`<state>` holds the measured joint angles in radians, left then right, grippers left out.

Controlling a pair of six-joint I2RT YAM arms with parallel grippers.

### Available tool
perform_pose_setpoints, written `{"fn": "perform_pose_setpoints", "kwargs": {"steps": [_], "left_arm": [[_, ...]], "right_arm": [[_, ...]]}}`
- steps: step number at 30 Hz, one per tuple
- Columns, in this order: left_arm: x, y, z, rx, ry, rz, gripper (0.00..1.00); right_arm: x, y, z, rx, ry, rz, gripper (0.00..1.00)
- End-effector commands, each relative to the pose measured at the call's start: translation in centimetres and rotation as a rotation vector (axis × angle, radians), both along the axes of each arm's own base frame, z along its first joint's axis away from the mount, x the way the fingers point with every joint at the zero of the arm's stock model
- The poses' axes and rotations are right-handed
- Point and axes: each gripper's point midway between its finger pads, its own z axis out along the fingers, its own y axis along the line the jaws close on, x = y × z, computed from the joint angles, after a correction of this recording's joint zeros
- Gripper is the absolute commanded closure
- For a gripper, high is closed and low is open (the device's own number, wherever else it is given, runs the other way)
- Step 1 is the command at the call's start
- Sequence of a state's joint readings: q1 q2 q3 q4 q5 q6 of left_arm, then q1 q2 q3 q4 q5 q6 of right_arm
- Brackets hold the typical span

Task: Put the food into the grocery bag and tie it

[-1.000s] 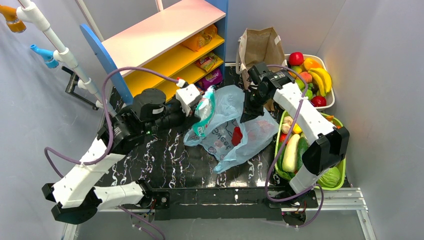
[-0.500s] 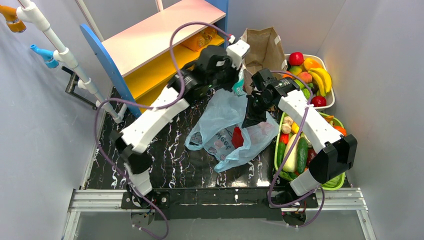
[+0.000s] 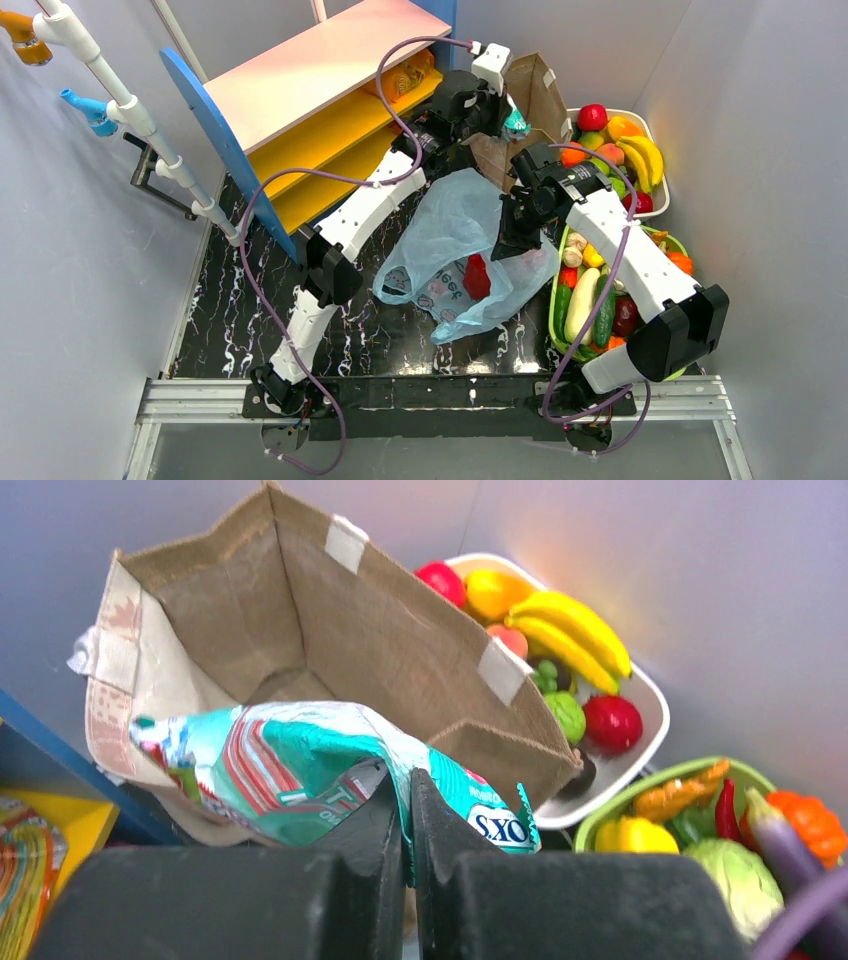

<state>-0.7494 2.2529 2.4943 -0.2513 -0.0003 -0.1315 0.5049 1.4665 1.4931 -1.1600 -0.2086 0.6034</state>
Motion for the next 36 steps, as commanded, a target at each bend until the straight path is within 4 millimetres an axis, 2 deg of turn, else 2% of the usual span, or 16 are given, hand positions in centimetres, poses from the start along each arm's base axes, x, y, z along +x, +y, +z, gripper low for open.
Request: {"fn": "perform_pose_setpoints", "kwargs": {"steps": [1,4,9,16,19,22,25,26,28,29,30,32,36], "left_arm": [[1.0,0.5,9.6,-0.253,-0.224,0.018,1.00],[1.0,0.5,11.2,-0.300,-0.255,0.016,1.00],[-1.0,0.8,14.6,-0.378,-0.317,-0.045,1.00],[-0.9,-0.7,12.9,-0.375,-0.308,-0.102,1.00],[-0.7,-1.0,13.4,-0.396,-0.334,-0.110,1.00],[0.4,-1.0,12.9,-0.404,-0.329,-0.070,1.00],[2.2,-0.9,10.6,-0.379,-0.294,-0.014,0.99],[2.8,-1.0,9.3,-0.365,-0.264,-0.010,0.89],[3.9,-1.2,6.5,-0.355,-0.176,-0.025,0.24],[4.2,-1.3,5.3,-0.354,-0.128,-0.035,0.07],[4.3,-1.3,4.3,-0.344,-0.092,-0.043,0.03],[3.9,-1.2,3.6,-0.316,-0.064,-0.056,0.02],[2.6,0.2,5.4,-0.272,-0.112,-0.060,0.02]], "right_arm": [[-0.8,-0.9,0.1,-0.021,-0.015,0.020,0.99],[-0.9,-1.0,0.1,-0.025,-0.016,0.031,0.99],[-0.7,-1.0,-0.1,-0.033,-0.018,0.048,0.99],[-0.3,-0.7,-0.1,-0.028,-0.018,0.065,0.99],[-0.2,-0.7,-0.1,-0.031,-0.022,0.067,0.99],[0.0,-0.8,0.0,-0.036,-0.030,0.068,0.99],[0.1,-0.8,0.0,-0.040,-0.031,0.068,0.99],[0.2,-0.8,0.1,-0.040,-0.031,0.068,0.99],[0.3,-0.8,0.1,-0.040,-0.030,0.067,0.99],[0.4,-0.7,0.1,-0.040,-0.030,0.067,0.99],[0.4,-0.7,0.1,-0.040,-0.029,0.066,0.99],[0.4,-0.6,0.1,-0.039,-0.025,0.065,0.99],[0.6,-0.3,0.1,-0.029,-0.020,0.060,0.99]]}}
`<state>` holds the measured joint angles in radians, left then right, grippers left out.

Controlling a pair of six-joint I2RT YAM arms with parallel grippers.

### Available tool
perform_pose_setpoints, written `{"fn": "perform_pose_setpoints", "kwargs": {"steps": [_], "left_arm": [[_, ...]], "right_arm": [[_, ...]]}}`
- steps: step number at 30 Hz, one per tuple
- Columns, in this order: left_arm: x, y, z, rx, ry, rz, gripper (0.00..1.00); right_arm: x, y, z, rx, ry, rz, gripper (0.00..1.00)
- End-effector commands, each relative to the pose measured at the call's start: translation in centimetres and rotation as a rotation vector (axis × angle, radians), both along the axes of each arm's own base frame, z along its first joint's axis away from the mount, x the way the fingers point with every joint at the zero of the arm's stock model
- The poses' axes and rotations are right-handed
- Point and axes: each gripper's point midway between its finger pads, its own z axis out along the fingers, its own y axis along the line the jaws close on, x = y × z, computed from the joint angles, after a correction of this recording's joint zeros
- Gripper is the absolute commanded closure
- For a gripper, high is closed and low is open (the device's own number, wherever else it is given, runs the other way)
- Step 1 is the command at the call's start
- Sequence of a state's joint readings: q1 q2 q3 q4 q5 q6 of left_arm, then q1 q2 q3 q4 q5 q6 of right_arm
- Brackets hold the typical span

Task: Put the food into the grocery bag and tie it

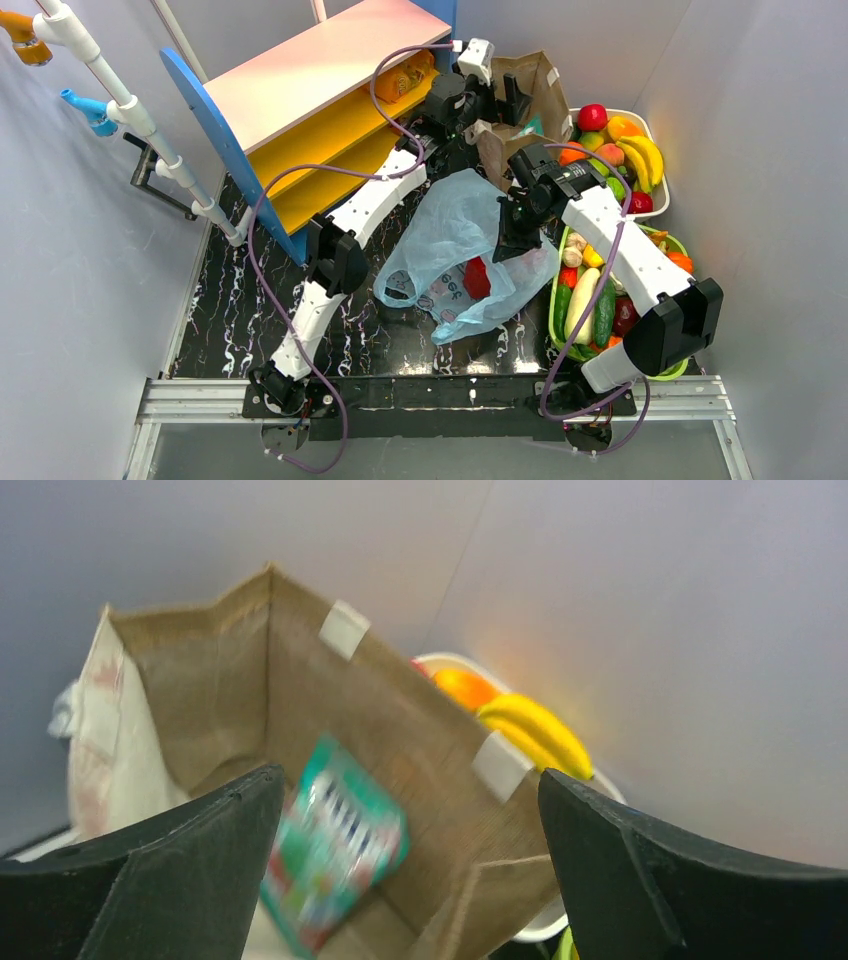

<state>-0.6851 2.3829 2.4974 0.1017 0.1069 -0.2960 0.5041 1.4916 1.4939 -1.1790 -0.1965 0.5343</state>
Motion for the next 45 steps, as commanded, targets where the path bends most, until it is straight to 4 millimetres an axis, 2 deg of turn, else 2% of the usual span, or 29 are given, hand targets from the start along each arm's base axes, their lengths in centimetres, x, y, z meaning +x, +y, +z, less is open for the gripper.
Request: {"fn": "perform_pose_setpoints", "kwargs": {"steps": [1,2,6,13,20,25,30,36,41,45], "left_arm": [[-2.9,2.6,6.0,0.008,-0.080,-0.011,0.02],[-3.6,3.2,7.0,0.024,-0.092,-0.014,0.02],[-7.2,5.3,8.8,0.075,-0.114,-0.059,0.02],[-15.8,10.4,7.8,0.156,-0.102,-0.126,0.04],[-25.7,14.8,3.4,0.214,-0.065,-0.252,0.12],[-30.4,17.2,-0.9,0.256,-0.048,-0.343,0.15],[-32.1,18.1,-5.6,0.319,-0.012,-0.395,0.13],[-33.9,16.7,-10.5,0.380,0.065,-0.534,0.17],[-33.3,14.9,-14.4,0.448,0.069,-0.578,0.16],[-31.7,13.0,-15.9,0.432,0.044,-0.560,0.15]], "right_arm": [[0.7,0.3,1.1,0.016,-0.023,0.002,0.99],[0.9,0.4,1.2,0.020,-0.021,0.001,0.99],[1.4,1.0,1.7,0.041,-0.022,-0.003,0.99],[2.5,1.8,2.6,0.059,-0.033,-0.001,0.99],[2.9,2.0,3.2,0.062,-0.041,0.004,0.99],[2.2,1.9,3.3,0.065,-0.008,-0.001,0.99],[1.4,1.3,3.2,0.054,-0.011,-0.007,0.99],[1.0,1.1,3.4,0.060,-0.007,-0.030,0.99],[1.0,1.1,3.7,0.065,-0.011,-0.042,0.99],[0.9,1.2,3.8,0.070,-0.008,-0.048,0.99]]}}
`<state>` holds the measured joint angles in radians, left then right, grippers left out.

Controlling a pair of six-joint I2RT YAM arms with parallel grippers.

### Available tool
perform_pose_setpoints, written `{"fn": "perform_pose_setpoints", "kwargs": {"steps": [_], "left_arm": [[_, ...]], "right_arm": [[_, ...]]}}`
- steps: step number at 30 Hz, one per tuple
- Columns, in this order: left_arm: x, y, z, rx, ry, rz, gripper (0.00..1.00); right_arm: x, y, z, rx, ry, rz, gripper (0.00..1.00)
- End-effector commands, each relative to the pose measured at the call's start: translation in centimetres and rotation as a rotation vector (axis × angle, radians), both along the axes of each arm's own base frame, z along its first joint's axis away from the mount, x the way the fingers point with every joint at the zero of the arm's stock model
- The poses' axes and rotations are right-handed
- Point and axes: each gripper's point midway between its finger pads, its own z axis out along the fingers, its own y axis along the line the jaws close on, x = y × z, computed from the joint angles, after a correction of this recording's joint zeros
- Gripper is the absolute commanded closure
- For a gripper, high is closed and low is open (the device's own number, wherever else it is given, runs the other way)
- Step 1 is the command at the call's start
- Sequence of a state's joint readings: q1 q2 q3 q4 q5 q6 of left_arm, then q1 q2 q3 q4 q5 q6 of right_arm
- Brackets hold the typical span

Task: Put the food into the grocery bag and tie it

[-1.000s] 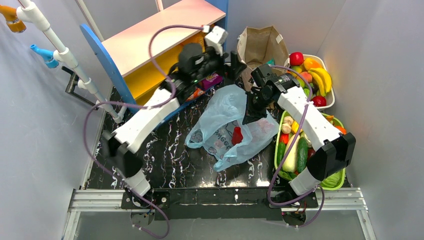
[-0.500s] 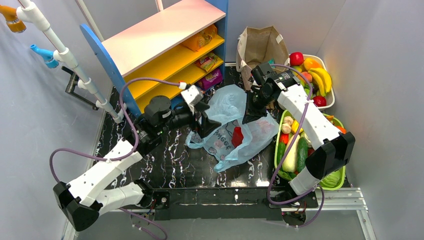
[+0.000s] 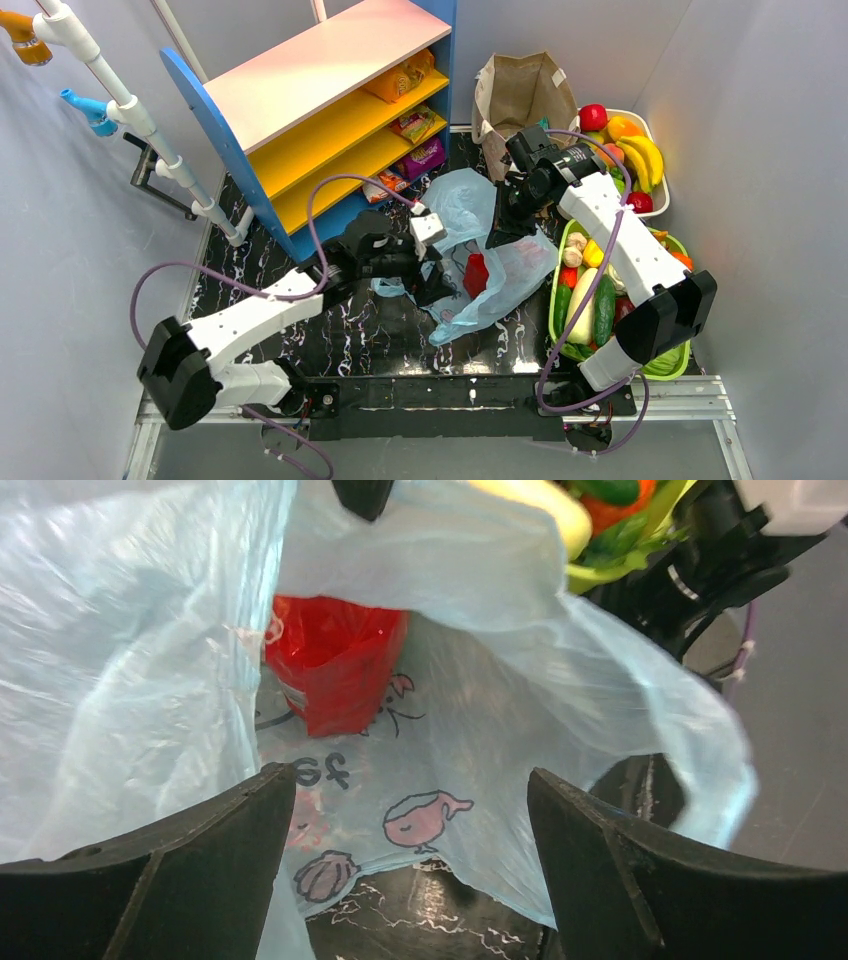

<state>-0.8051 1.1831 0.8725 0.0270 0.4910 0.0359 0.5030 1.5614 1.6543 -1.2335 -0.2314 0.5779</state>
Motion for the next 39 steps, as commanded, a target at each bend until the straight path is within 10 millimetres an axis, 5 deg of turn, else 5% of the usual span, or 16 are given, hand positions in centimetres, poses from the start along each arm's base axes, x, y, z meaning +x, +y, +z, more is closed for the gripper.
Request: {"fn": "perform_pose_setpoints", "kwargs": {"steps": [1,9,33,36,39], "left_arm": [[1.3,-2.1,-0.9,-0.038,-0.066,-0.022,0.14],[3.4,-4.3,-3.7,-0.018,-0.183,0.023,0.02],[7.4,-9.2,-8.8,0.015,-0.313,0.163,0.02],[7.5,-10.0,-8.7,0.003,-0.297,0.146,0.09],[7.9,-10.1,-8.7,0.003,-0.292,0.170,0.31]], "right_arm": [[-0.5,-0.4,1.1,0.017,-0.010,-0.020,0.99],[-0.5,-0.3,1.2,0.021,-0.011,-0.023,0.99],[-0.9,-0.9,0.7,-0.014,0.000,0.003,0.99],[-1.1,-1.1,0.6,-0.023,0.001,0.010,0.99],[-1.1,-1.2,0.5,-0.027,-0.001,0.014,0.99]]}}
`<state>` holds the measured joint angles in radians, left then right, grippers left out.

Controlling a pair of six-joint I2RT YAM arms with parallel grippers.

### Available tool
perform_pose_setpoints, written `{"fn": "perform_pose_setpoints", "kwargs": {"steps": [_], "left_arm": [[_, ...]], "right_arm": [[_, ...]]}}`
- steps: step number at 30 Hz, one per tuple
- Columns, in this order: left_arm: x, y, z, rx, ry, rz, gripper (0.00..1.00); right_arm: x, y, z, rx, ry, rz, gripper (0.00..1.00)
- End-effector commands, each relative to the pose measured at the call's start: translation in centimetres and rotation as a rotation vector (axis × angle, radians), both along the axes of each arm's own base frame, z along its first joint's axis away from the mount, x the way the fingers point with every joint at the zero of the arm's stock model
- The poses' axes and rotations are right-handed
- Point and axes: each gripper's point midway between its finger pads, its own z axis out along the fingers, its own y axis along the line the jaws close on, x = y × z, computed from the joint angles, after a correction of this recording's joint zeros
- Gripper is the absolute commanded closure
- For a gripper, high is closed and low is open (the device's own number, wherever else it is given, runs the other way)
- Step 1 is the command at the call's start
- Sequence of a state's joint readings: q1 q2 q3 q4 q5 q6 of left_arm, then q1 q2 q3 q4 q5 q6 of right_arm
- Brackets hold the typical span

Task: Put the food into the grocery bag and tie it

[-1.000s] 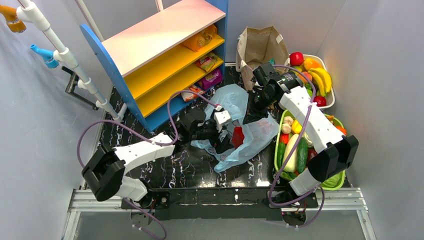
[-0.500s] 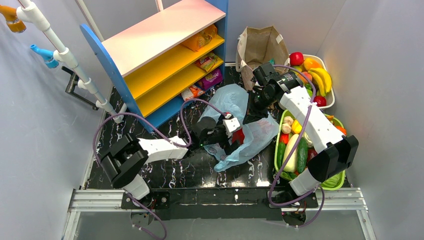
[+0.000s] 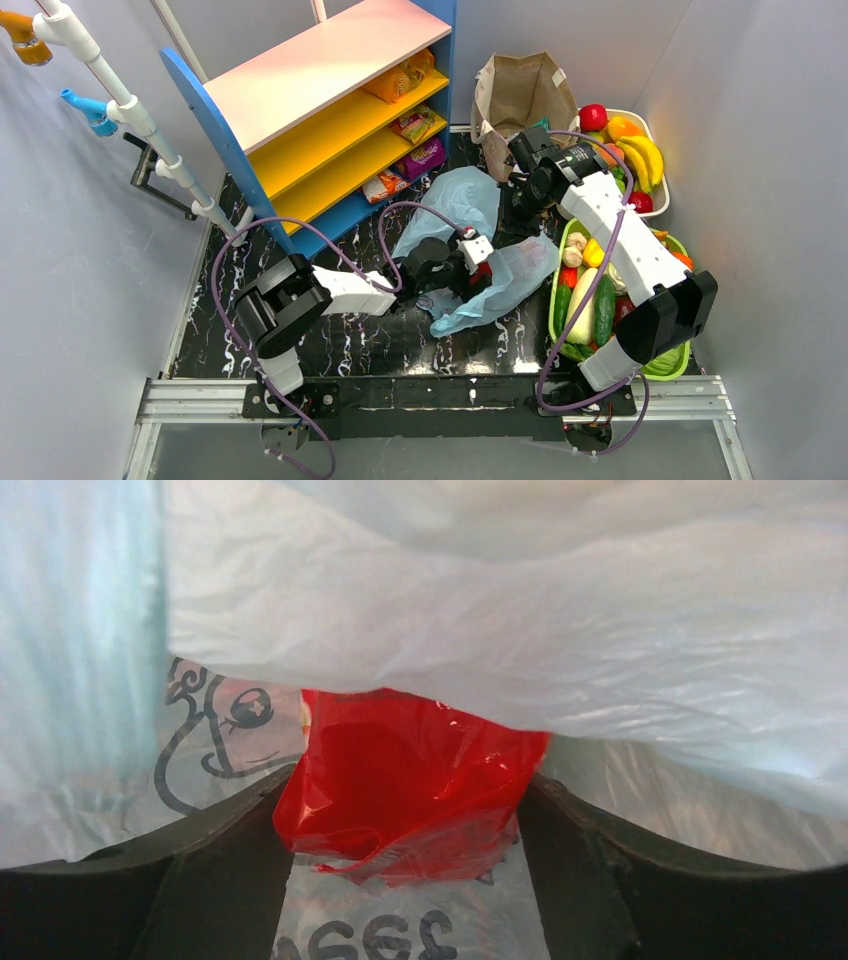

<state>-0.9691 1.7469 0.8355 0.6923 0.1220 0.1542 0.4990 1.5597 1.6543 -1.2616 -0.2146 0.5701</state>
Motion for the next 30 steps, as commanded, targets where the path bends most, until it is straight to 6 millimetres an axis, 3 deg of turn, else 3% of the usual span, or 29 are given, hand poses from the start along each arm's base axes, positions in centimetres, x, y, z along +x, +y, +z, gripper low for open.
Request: {"fn": "perform_pose_setpoints", "kwargs": {"steps": [1,5,8,26,30], "left_arm": [[1.3,-1.4,3.1,-0.077,-0.049,0.030,0.41],[1.1,-1.5,3.7,-0.062,-0.050,0.011,0.86],[0.6,-1.2,4.1,-0.049,-0.035,-0.008,1.00],[-8.1,6.4,14.2,-0.095,0.047,-0.143,1.00],[-9.6,8.6,15.3,-0.038,0.074,-0.147,1.00]], "right_arm": [[-0.7,-0.6,0.8,0.001,-0.014,0.018,0.99],[-0.7,-0.5,0.8,0.002,-0.017,0.018,0.99],[-0.6,-0.3,0.9,0.012,-0.017,0.016,0.99],[0.6,0.2,0.6,0.002,-0.017,0.024,0.99],[0.7,0.1,0.5,-0.001,-0.020,0.023,0.99]]}}
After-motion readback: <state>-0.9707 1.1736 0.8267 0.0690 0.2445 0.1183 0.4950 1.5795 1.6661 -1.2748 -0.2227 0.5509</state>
